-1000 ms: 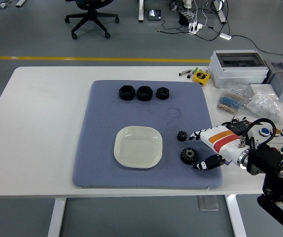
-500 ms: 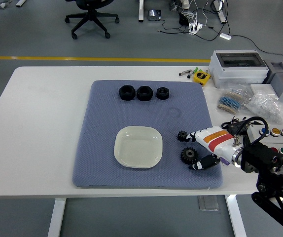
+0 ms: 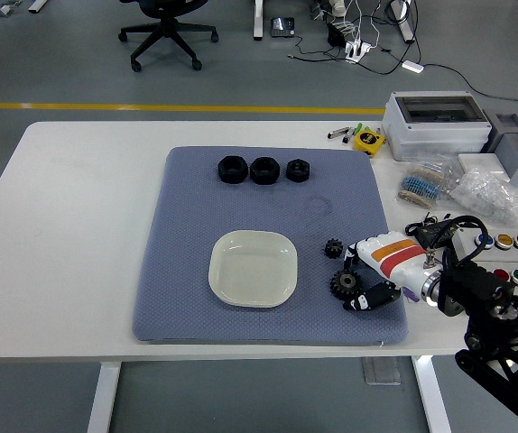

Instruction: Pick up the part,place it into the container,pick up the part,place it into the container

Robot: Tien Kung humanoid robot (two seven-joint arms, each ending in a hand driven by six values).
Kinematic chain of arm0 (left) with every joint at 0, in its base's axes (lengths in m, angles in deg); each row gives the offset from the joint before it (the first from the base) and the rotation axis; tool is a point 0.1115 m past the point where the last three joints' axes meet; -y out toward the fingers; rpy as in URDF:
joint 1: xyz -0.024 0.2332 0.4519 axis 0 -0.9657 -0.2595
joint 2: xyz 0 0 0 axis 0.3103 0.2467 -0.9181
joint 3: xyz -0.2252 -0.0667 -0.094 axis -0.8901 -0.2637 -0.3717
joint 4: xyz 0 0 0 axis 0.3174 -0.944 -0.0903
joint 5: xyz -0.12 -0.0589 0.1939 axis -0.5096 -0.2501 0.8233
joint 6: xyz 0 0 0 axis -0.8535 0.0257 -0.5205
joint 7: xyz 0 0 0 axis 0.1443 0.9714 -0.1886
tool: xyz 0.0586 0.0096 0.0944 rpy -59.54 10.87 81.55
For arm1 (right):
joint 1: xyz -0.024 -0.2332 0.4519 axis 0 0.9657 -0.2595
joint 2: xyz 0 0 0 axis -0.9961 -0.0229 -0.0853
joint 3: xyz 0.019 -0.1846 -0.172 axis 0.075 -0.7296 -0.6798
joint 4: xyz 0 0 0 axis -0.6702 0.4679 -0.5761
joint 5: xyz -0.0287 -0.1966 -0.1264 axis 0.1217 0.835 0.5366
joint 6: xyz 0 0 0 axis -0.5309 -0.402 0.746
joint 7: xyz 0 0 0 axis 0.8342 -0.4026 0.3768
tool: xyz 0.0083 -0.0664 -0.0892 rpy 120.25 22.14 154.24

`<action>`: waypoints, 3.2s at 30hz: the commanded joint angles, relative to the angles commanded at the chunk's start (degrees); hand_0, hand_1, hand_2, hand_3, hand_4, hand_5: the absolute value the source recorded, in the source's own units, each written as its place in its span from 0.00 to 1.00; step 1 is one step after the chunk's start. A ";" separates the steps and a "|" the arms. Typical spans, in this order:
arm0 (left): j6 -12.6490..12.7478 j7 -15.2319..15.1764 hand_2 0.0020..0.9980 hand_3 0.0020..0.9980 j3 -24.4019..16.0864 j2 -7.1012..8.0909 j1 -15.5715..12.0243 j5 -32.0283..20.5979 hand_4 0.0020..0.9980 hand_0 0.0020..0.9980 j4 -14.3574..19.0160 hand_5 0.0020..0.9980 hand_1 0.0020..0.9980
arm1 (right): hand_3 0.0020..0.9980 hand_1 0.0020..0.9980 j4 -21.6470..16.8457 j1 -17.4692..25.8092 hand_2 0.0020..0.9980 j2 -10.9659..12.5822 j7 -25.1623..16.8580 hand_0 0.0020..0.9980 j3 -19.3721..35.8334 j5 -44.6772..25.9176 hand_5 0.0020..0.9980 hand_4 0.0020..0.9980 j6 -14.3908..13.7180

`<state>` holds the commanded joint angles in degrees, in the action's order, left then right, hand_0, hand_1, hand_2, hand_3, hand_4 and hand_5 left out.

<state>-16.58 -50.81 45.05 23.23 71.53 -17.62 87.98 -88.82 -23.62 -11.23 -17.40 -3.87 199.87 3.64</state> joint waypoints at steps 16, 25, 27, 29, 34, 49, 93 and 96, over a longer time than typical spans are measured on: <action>0.04 -0.13 0.47 0.33 -0.24 -0.13 0.32 -0.05 0.85 0.27 0.00 0.74 0.43 | 0.45 0.27 0.19 -0.10 0.40 0.12 -2.27 0.19 0.00 -0.60 0.53 0.74 -0.74; 0.27 -0.29 0.47 0.33 -0.19 -0.23 0.55 -0.24 0.85 0.27 0.00 0.74 0.43 | 0.41 0.19 -0.75 0.12 0.33 0.43 -2.82 0.12 0.68 -1.92 0.52 0.72 -1.59; 0.28 -0.26 0.47 0.33 -0.30 -0.25 0.55 -0.14 0.85 0.27 0.00 0.73 0.43 | 0.40 0.17 -1.15 0.15 0.31 0.45 -2.89 0.10 0.84 -2.11 0.50 0.72 -1.84; 0.27 -0.24 0.47 0.33 -0.37 -0.27 0.55 -0.06 0.85 0.27 0.00 0.73 0.43 | 0.40 0.17 -1.59 0.22 0.31 0.49 -2.89 0.10 1.07 -2.12 0.50 0.72 -1.91; 0.22 -0.28 0.47 0.33 -0.24 -0.26 0.50 -0.27 0.86 0.27 0.00 0.74 0.43 | 0.39 0.17 -3.03 0.27 0.31 0.47 -2.86 0.10 1.65 -2.38 0.50 0.73 -2.25; 0.26 -0.45 0.47 0.33 1.08 -0.13 0.13 -1.56 0.86 0.27 0.00 0.74 0.43 | 0.39 0.16 -6.57 -11.00 0.30 -4.26 0.44 0.09 -9.92 -1.77 0.46 0.77 -6.13; -0.26 -0.26 0.47 0.33 0.89 0.42 -0.40 -0.73 0.85 0.27 0.00 0.75 0.43 | 0.54 0.53 13.51 -19.07 0.60 -5.88 0.95 0.46 -14.03 -0.15 0.54 1.00 -7.91; -0.24 -0.12 0.47 0.33 0.16 0.33 -0.34 0.01 0.85 0.27 0.00 0.75 0.43 | 0.54 0.53 15.49 -18.81 0.60 -5.90 1.08 0.46 -15.16 -0.96 0.54 1.00 -7.40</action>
<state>-16.82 -50.93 45.21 23.56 71.18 -17.62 87.98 -73.33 -42.43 -17.13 -16.32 -19.04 198.91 -3.76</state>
